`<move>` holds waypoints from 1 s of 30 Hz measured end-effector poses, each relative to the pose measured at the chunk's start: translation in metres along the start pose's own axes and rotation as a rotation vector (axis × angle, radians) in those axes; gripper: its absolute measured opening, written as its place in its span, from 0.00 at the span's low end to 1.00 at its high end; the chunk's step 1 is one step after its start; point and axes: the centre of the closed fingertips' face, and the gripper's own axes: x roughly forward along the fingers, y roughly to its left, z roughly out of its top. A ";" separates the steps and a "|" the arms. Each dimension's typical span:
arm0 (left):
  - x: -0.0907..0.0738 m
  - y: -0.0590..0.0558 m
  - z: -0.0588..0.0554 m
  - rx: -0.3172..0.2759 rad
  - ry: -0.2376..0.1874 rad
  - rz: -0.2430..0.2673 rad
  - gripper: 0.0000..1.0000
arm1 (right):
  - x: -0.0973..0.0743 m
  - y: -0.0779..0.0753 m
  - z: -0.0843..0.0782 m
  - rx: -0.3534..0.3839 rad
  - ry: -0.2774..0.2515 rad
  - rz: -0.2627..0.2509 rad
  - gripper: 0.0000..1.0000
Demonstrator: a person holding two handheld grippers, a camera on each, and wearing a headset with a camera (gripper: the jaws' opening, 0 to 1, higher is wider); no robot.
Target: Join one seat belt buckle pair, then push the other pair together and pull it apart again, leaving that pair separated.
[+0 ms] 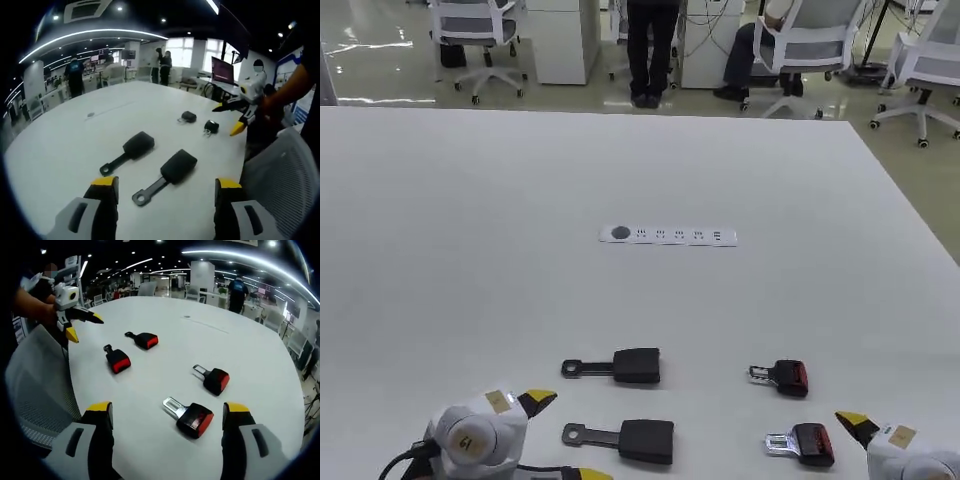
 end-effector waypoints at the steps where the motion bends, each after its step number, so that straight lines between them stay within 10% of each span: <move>1: 0.001 0.000 0.000 0.004 0.000 -0.005 0.80 | 0.002 -0.001 -0.001 -0.008 0.008 0.011 0.90; 30: 0.045 -0.011 0.007 0.176 0.127 -0.170 0.73 | 0.026 -0.009 -0.015 -0.078 0.130 0.273 0.89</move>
